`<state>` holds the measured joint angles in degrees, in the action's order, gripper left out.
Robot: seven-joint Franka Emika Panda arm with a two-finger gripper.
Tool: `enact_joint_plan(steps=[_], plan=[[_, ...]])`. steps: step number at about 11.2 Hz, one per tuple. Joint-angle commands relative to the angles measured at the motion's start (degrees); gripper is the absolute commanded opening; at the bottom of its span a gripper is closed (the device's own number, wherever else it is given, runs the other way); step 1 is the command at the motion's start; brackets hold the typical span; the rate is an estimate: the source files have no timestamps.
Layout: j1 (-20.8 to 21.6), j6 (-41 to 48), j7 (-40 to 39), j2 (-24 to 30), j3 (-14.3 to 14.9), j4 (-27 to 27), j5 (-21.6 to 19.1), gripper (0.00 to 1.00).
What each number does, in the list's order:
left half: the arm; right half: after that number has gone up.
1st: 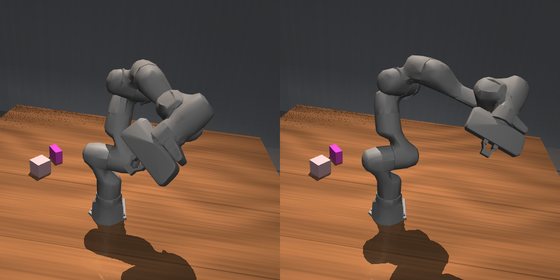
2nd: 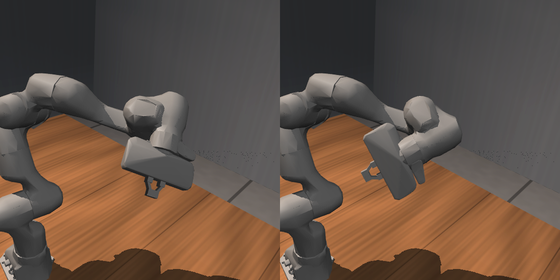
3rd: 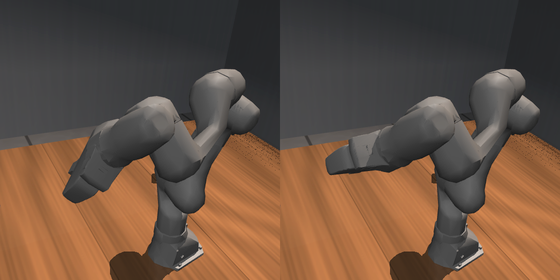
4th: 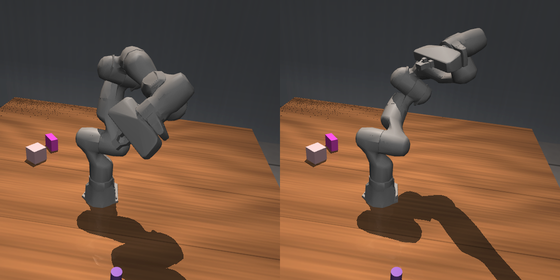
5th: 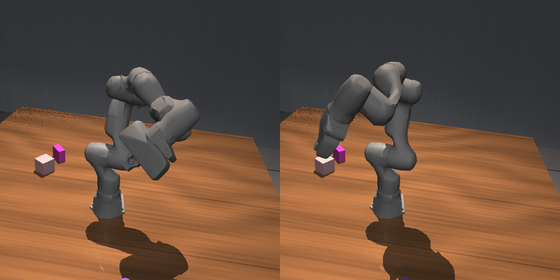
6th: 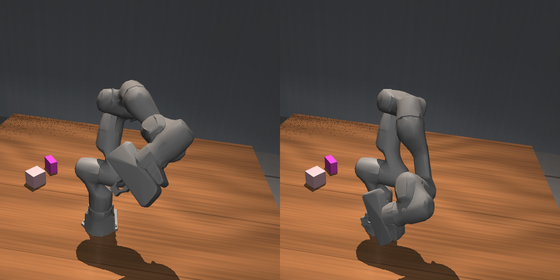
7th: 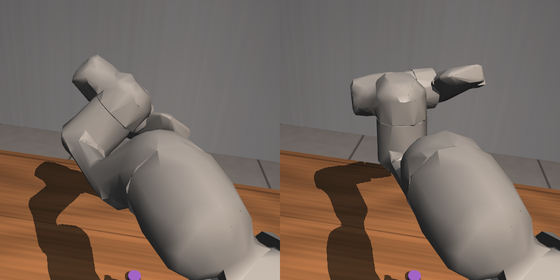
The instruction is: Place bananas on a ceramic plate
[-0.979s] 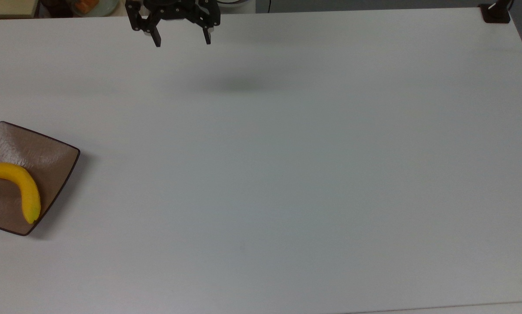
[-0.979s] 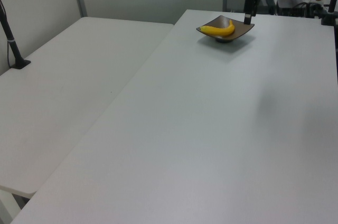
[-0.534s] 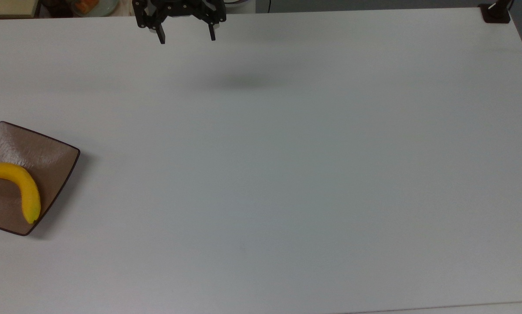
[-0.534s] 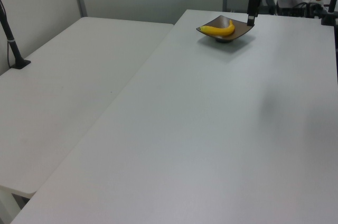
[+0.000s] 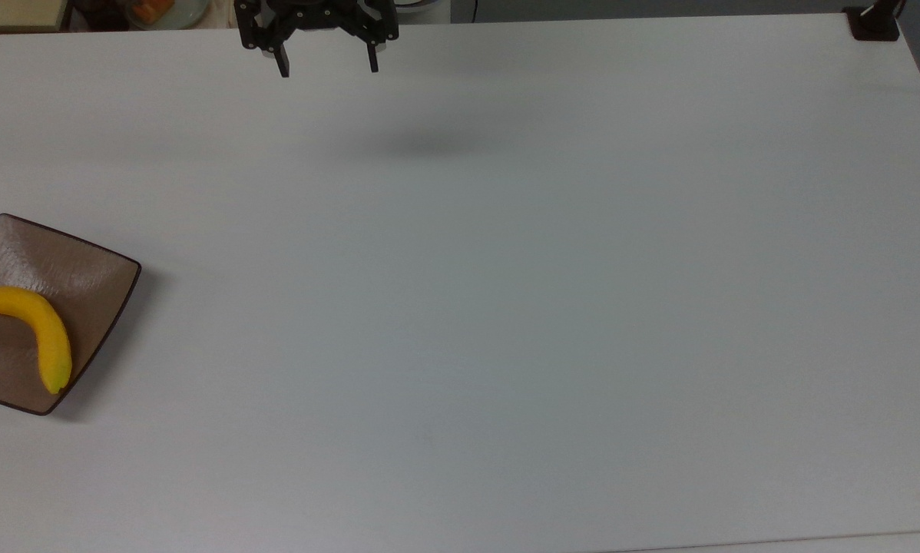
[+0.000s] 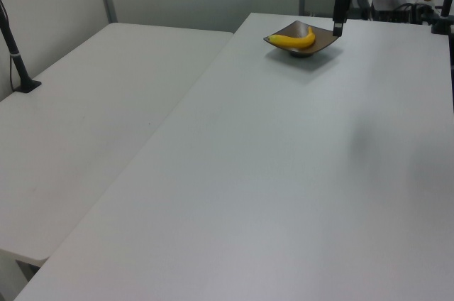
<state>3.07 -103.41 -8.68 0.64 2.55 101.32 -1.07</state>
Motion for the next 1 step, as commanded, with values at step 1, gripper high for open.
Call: enact_joint_plan(steps=[1], plan=[[0.36, 0.75, -0.37, 1.56, 0.08, 1.51, 0.89, 1.0]])
